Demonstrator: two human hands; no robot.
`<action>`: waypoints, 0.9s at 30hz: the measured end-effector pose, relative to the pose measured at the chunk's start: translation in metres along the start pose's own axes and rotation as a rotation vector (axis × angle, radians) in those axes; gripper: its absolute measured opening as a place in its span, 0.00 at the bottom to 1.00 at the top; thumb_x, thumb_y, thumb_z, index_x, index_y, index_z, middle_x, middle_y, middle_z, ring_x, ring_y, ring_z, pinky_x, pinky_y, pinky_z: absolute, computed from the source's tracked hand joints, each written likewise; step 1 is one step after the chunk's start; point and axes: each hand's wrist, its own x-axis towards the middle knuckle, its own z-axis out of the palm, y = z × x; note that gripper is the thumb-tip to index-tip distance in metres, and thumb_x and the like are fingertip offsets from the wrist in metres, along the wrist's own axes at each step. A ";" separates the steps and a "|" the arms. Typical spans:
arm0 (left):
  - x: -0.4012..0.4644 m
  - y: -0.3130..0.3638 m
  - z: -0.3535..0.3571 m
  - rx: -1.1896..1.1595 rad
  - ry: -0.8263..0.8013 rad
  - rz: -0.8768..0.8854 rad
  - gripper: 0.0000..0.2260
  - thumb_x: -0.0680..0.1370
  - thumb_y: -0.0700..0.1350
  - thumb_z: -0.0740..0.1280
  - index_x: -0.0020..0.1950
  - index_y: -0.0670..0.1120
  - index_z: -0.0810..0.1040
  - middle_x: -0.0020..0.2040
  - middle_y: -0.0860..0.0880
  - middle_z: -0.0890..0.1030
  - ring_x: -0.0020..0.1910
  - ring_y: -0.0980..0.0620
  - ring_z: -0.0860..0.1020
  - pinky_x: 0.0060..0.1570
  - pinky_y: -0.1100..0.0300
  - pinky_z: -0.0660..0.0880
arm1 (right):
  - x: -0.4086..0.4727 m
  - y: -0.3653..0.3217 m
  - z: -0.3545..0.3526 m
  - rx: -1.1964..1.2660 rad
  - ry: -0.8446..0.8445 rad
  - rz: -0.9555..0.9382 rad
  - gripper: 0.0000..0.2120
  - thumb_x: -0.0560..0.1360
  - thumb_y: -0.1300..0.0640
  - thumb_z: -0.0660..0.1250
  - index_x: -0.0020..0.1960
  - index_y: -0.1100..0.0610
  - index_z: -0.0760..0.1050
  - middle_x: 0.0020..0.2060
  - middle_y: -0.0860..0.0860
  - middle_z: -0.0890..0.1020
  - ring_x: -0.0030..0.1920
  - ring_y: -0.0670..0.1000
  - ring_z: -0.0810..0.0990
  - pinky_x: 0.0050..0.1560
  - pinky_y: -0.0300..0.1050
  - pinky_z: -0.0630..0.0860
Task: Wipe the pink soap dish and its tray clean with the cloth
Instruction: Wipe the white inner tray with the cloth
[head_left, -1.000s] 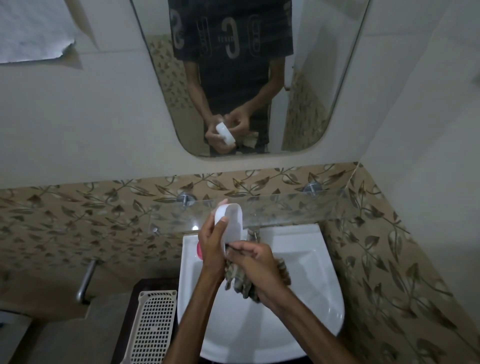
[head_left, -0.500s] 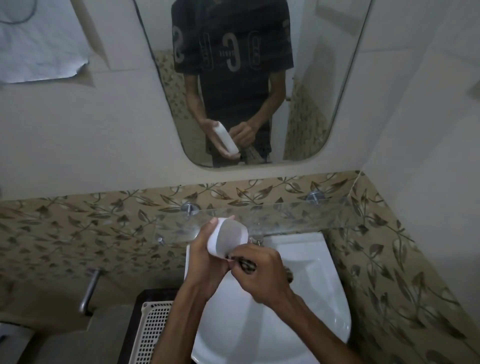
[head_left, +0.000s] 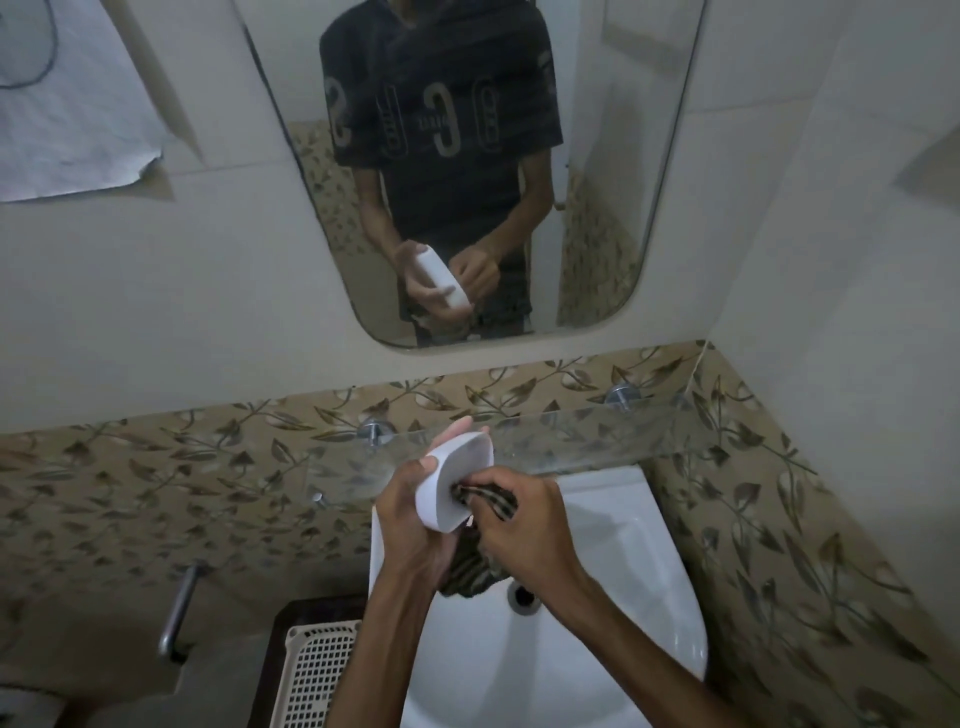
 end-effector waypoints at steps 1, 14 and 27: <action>0.001 0.000 0.001 0.014 0.017 0.007 0.42 0.63 0.57 0.76 0.74 0.41 0.75 0.72 0.31 0.74 0.55 0.40 0.79 0.48 0.51 0.79 | -0.001 -0.003 0.001 0.041 -0.041 0.017 0.09 0.74 0.60 0.74 0.52 0.50 0.87 0.46 0.43 0.89 0.46 0.39 0.86 0.50 0.37 0.84; 0.011 -0.012 -0.005 -0.079 0.038 0.058 0.42 0.63 0.55 0.74 0.74 0.39 0.74 0.69 0.33 0.75 0.60 0.35 0.74 0.62 0.41 0.74 | 0.001 -0.006 0.003 0.100 -0.016 0.129 0.09 0.73 0.63 0.74 0.48 0.52 0.89 0.42 0.46 0.89 0.42 0.43 0.87 0.47 0.43 0.84; 0.009 -0.009 -0.009 0.042 0.070 -0.078 0.39 0.66 0.62 0.77 0.71 0.43 0.79 0.63 0.33 0.79 0.55 0.41 0.80 0.52 0.49 0.76 | 0.009 0.000 0.006 -0.051 0.009 0.103 0.06 0.74 0.62 0.74 0.47 0.52 0.88 0.33 0.41 0.84 0.30 0.41 0.83 0.31 0.32 0.76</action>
